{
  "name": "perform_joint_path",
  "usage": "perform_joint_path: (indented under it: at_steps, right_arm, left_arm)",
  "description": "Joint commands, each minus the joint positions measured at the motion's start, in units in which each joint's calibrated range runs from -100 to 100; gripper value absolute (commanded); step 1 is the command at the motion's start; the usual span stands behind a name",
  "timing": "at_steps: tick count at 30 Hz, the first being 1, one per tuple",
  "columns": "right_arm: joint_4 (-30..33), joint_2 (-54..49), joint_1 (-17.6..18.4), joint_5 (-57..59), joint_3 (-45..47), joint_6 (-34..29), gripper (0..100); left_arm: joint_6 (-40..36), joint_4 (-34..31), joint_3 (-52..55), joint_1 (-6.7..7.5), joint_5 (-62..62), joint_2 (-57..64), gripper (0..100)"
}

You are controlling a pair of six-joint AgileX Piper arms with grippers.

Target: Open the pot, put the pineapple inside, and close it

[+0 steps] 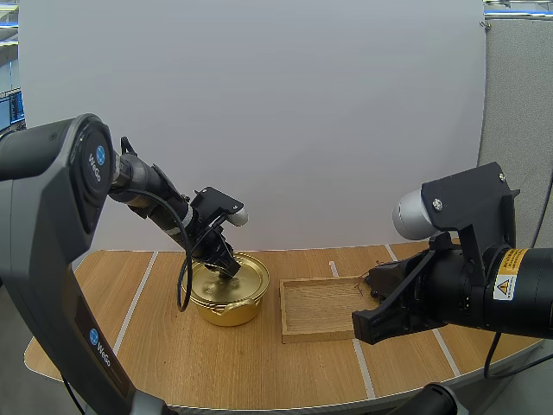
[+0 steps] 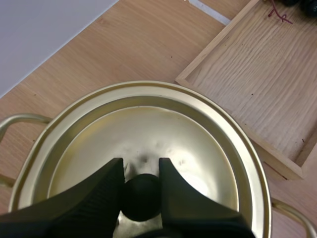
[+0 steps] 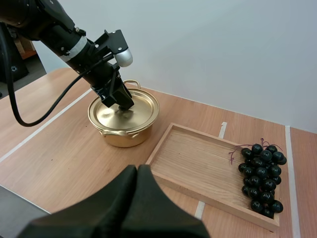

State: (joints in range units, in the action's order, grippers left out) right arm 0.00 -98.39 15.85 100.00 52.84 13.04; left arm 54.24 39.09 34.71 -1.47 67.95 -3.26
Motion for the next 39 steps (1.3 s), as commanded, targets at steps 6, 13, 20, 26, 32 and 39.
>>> perform_joint_path:
  at_steps: [6, 13, 20, 26, 32, 39]
  right_arm:
    - [0.4, -0.4, -0.2, 0.0, 0.0, 0.0, 0]
    - [0.4, -0.4, -0.2, 0.0, 0.0, 0.0, 0]
    - [0.0, -0.4, -0.2, 0.0, 0.0, 0.0, 0]
    - [0.0, -0.4, -0.2, 0.0, 0.0, 0.0, 0]
    - [0.0, -0.4, -0.2, 0.0, 0.0, 0.0, 0]
    - [0.0, -0.4, -0.2, 0.0, 0.0, 0.0, 0]
  left_arm:
    - [0.3, 0.5, 0.1, -0.09, 5.2, -1.2, 0]
    - [0.0, 0.5, 0.1, -0.09, 8.7, -1.0, 52]
    - [-1.8, 0.9, -3.7, -0.09, 21.4, -1.0, 100]
    - [-6.8, 0.9, -10.0, -0.09, 27.9, 1.4, 100]
    - [-8.0, -0.3, -14.7, -0.09, 31.2, 10.2, 100]
    - [-8.3, -4.1, -17.6, -0.09, 29.5, 22.0, 100]
